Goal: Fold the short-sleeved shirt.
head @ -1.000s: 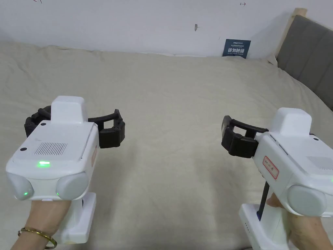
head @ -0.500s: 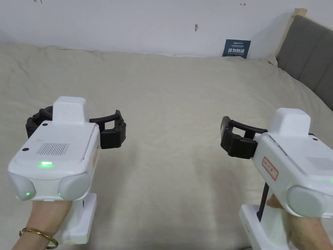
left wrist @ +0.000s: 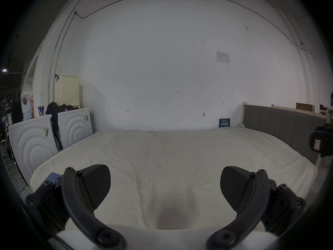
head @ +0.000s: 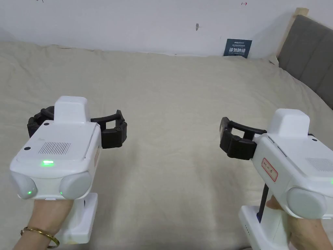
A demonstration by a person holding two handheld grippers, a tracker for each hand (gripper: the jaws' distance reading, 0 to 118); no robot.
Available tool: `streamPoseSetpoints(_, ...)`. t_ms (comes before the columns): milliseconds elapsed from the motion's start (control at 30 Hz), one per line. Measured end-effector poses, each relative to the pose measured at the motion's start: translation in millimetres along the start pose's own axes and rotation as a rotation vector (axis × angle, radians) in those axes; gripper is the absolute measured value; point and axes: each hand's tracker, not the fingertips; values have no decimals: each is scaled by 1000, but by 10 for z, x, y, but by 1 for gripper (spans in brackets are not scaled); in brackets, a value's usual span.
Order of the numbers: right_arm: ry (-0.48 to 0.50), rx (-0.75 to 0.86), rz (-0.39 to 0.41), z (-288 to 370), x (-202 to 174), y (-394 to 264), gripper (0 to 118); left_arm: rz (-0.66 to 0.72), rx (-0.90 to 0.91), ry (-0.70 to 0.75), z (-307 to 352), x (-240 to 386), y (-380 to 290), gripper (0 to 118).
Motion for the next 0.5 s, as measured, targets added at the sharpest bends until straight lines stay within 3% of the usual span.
streamPoseSetpoints(500, 2, -3, -17, 4, -5, 8, 118, 0, 1, -12, -19, 23, -6, 118)
